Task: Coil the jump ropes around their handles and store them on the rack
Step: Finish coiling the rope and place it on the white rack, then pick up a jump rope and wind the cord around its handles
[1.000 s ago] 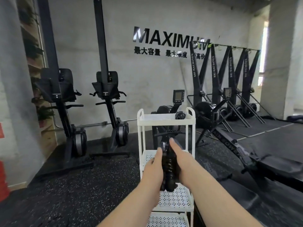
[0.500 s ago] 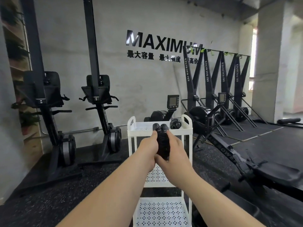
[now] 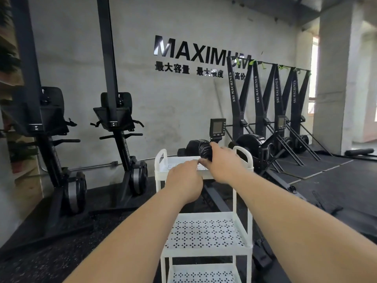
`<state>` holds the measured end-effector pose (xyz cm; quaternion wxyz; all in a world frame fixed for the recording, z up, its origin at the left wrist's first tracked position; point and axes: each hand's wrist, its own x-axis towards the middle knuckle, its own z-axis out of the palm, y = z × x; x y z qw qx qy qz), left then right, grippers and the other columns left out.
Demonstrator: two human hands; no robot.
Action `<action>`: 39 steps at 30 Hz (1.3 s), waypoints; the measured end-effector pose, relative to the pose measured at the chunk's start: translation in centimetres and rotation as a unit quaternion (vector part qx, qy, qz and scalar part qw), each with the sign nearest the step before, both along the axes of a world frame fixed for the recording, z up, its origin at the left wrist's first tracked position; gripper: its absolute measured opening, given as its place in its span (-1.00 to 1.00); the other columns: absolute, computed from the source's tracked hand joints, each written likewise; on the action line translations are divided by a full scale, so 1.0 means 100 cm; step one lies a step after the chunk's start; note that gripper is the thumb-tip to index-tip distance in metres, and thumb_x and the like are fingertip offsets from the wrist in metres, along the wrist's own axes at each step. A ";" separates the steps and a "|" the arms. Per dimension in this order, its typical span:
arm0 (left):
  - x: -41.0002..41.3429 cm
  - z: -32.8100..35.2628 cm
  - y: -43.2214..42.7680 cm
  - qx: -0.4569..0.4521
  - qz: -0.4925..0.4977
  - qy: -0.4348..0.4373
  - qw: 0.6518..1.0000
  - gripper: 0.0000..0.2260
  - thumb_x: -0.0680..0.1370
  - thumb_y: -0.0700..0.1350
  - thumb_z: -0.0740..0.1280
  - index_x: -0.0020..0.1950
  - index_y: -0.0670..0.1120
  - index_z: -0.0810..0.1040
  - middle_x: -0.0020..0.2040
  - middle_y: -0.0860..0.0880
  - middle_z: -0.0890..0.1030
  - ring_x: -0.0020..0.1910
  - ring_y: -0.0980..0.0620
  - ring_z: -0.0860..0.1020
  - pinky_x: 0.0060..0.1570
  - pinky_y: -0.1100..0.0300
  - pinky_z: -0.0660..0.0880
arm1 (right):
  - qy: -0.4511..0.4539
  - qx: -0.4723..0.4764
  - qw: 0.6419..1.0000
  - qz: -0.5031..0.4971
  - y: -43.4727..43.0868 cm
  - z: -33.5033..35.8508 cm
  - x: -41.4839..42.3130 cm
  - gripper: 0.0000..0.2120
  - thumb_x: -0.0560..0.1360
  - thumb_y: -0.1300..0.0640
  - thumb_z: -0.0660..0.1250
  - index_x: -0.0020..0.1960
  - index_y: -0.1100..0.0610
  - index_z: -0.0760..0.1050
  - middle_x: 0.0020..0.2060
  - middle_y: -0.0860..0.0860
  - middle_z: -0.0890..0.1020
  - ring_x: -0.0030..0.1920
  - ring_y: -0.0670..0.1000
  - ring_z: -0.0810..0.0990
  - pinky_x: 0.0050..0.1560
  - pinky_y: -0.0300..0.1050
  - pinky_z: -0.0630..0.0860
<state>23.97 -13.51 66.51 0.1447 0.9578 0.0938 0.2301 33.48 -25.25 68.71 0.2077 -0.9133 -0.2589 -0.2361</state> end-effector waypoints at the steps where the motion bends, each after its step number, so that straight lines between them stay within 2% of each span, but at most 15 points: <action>1: 0.005 -0.003 0.005 0.044 0.010 0.013 0.999 -0.61 0.68 -0.08 0.22 0.52 -0.01 0.45 0.42 -0.07 0.58 0.38 -0.16 0.52 0.44 -0.07 0.40 | -0.001 -0.015 1.000 -0.002 0.004 0.005 0.009 -0.36 0.62 -0.32 0.31 0.52 0.07 0.34 0.31 0.14 0.61 0.36 0.24 0.51 0.34 0.19 0.46; 5: 0.014 -0.017 0.014 0.115 0.025 0.022 0.993 -0.59 0.69 0.03 0.24 0.54 0.00 0.45 0.42 -0.05 0.57 0.40 -0.15 0.49 0.49 -0.08 0.32 | 0.030 -0.053 0.998 -0.022 0.014 0.016 0.038 -0.29 0.54 -0.33 0.40 0.56 -0.02 0.34 0.34 0.06 0.62 0.42 0.21 0.47 0.45 0.20 0.33; 7: 0.015 -0.023 0.014 0.137 0.026 0.008 0.990 -0.58 0.70 0.06 0.21 0.56 0.02 0.42 0.42 -0.03 0.54 0.42 -0.15 0.46 0.53 -0.09 0.27 | 0.082 -0.074 0.993 -0.031 0.019 0.013 0.052 -0.32 0.51 -0.32 0.45 0.51 -0.05 0.39 0.27 0.04 0.65 0.35 0.20 0.54 0.44 0.18 0.37; 10: 0.018 -0.028 0.015 0.156 0.024 -0.003 0.987 -0.60 0.71 0.08 0.20 0.53 0.03 0.42 0.40 -0.01 0.52 0.40 -0.14 0.45 0.54 -0.11 0.26 | 0.148 -0.084 0.984 -0.050 0.024 0.008 0.069 -0.46 0.49 -0.17 0.51 0.39 0.02 0.53 0.11 0.04 0.67 0.13 0.17 0.63 0.27 0.10 0.58; 12: 0.019 -0.029 0.017 0.171 0.023 0.000 0.985 -0.59 0.70 0.09 0.21 0.53 0.02 0.41 0.40 -0.02 0.51 0.40 -0.14 0.45 0.53 -0.11 0.26 | 0.149 -0.082 0.982 -0.079 0.027 0.008 0.075 -0.50 0.39 -0.13 0.51 0.29 -0.04 0.59 -0.01 0.03 0.66 0.03 0.17 0.63 0.20 0.12 0.62; 14: 0.019 -0.029 0.018 0.175 0.024 0.006 0.984 -0.59 0.70 0.10 0.22 0.53 0.02 0.41 0.39 -0.02 0.51 0.39 -0.14 0.44 0.51 -0.11 0.27 | 0.144 -0.095 0.981 -0.094 0.031 0.009 0.081 -0.60 0.33 -0.07 0.46 0.14 -0.01 0.63 -0.11 0.04 0.65 -0.06 0.17 0.63 0.17 0.13 0.62; 16: 0.019 -0.030 0.019 0.177 0.027 0.003 0.984 -0.60 0.69 0.11 0.23 0.50 0.02 0.43 0.36 -0.02 0.52 0.35 -0.13 0.46 0.48 -0.11 0.30 | 0.134 -0.122 0.979 -0.096 0.036 0.009 0.084 -0.73 0.35 -0.05 0.43 -0.02 0.05 0.60 -0.14 0.07 0.65 -0.08 0.19 0.63 0.15 0.12 0.62; 18: 0.019 -0.031 0.020 0.180 0.028 -0.001 0.983 -0.59 0.68 0.13 0.24 0.49 0.02 0.43 0.35 -0.01 0.52 0.34 -0.13 0.47 0.47 -0.11 0.31 | 0.127 -0.161 0.975 -0.087 0.040 0.011 0.084 -0.72 0.44 -0.14 0.44 -0.09 0.08 0.55 -0.13 0.06 0.63 -0.05 0.19 0.62 0.14 0.10 0.62; 19: 0.018 -0.032 0.020 0.179 0.026 -0.002 0.983 -0.58 0.68 0.14 0.24 0.51 0.02 0.41 0.36 -0.01 0.52 0.35 -0.12 0.46 0.49 -0.11 0.30 | 0.126 -0.182 0.972 -0.077 0.040 0.012 0.084 -0.66 0.50 -0.20 0.43 -0.08 0.09 0.54 -0.12 0.05 0.62 -0.03 0.17 0.62 0.16 0.10 0.61; 21: 0.018 -0.033 0.022 0.180 0.016 -0.004 0.984 -0.54 0.69 0.15 0.24 0.55 0.02 0.37 0.40 0.00 0.50 0.39 -0.11 0.44 0.53 -0.11 0.27 | 0.124 -0.224 0.964 -0.066 0.040 0.014 0.085 -0.53 0.58 -0.31 0.35 0.10 0.10 0.58 -0.05 0.03 0.62 0.06 0.17 0.62 0.27 0.17 0.57; 25: 0.019 -0.034 0.022 0.181 0.003 -0.006 0.983 -0.46 0.68 0.14 0.25 0.62 -0.01 0.29 0.48 0.00 0.47 0.46 -0.10 0.41 0.60 -0.12 0.20 | 0.119 -0.244 0.960 -0.068 0.036 0.012 0.080 -0.40 0.65 -0.35 0.22 0.47 0.07 0.47 0.33 0.06 0.60 0.35 0.22 0.54 0.46 0.24 0.37; 28: 0.018 -0.034 0.022 0.170 0.000 -0.004 0.985 -0.37 0.69 0.13 0.23 0.71 -0.04 0.14 0.62 -0.02 0.35 0.61 -0.09 0.27 0.66 -0.14 0.07 | 0.107 -0.261 0.958 -0.054 0.033 0.011 0.082 -0.45 0.66 -0.31 0.18 0.46 0.05 0.45 0.35 0.03 0.58 0.34 0.22 0.53 0.43 0.24 0.35; 31: 0.014 -0.032 0.022 0.170 -0.009 0.001 0.985 -0.35 0.70 0.12 0.23 0.72 -0.06 0.10 0.67 -0.02 0.27 0.68 -0.07 0.14 0.69 -0.12 -0.03 | 0.108 -0.256 0.959 -0.056 0.028 0.011 0.078 -0.49 0.68 -0.22 0.17 0.50 0.05 0.40 0.34 0.02 0.56 0.35 0.21 0.51 0.34 0.15 0.37; 35: 0.007 -0.027 0.022 0.165 -0.011 0.008 0.986 -0.36 0.69 0.11 0.25 0.70 -0.06 0.13 0.66 -0.03 0.28 0.68 -0.08 0.13 0.69 -0.10 -0.02 | 0.107 -0.238 0.963 -0.059 0.025 0.014 0.064 -0.37 0.71 -0.27 0.12 0.65 0.05 0.23 0.48 0.08 0.50 0.49 0.24 0.44 0.49 0.22 0.27; 39: -0.011 -0.018 0.022 0.169 -0.007 0.012 0.986 -0.39 0.68 0.09 0.27 0.68 -0.08 0.17 0.64 -0.03 0.29 0.66 -0.07 0.15 0.67 -0.09 0.02 | 0.097 -0.203 0.972 -0.064 0.019 0.013 0.052 -0.31 0.67 -0.33 0.13 0.65 0.04 0.21 0.47 0.14 0.52 0.49 0.28 0.43 0.45 0.24 0.33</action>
